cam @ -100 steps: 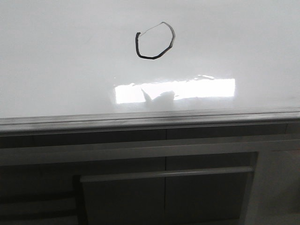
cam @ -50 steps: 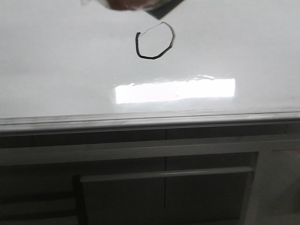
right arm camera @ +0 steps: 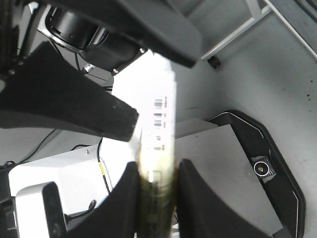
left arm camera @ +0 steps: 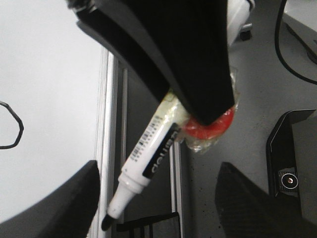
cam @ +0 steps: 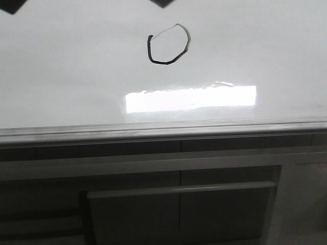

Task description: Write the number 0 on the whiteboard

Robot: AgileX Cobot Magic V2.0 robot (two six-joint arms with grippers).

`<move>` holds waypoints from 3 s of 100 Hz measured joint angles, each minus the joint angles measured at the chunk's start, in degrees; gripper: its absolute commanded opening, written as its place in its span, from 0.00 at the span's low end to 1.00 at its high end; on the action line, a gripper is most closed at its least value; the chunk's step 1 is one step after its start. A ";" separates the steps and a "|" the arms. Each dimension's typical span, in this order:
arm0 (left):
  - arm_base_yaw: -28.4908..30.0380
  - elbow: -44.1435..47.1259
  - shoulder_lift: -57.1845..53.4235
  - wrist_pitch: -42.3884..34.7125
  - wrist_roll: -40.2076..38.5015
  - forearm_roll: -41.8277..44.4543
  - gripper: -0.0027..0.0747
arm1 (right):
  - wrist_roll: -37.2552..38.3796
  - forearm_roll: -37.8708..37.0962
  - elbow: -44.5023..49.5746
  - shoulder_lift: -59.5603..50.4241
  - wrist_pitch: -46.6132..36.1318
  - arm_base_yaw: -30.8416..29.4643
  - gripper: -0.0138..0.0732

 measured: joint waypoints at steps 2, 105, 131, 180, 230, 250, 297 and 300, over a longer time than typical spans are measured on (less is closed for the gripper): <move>0.00 0.00 0.14 0.00 0.14 0.00 0.58 | 0.00 -0.01 0.00 0.00 0.00 0.00 0.07; 0.00 -0.12 2.52 2.28 0.38 1.67 0.36 | -1.82 4.08 -0.03 4.17 -0.01 0.00 0.07; 0.00 -0.12 3.42 1.69 0.48 2.18 0.30 | -2.62 4.45 -0.03 4.17 0.09 0.00 0.07; -0.22 -0.12 3.51 2.74 2.31 2.63 0.01 | -3.69 4.55 -0.03 4.17 0.55 0.00 0.10; 0.80 -0.12 3.56 2.26 -5.80 2.63 0.01 | -5.73 6.18 -0.26 3.78 -3.47 -0.11 0.64; 0.83 -0.12 3.56 1.84 -9.93 2.76 0.01 | -6.30 4.78 -4.19 -0.03 -3.98 -3.26 0.64; 0.83 6.71 0.62 -7.14 -48.34 24.83 0.01 | -6.62 -12.52 -3.94 -16.76 -6.79 -13.95 0.08; 0.83 7.43 -0.01 -7.07 -53.53 28.58 0.01 | -6.62 -13.54 -2.75 -18.79 -7.96 -13.95 0.08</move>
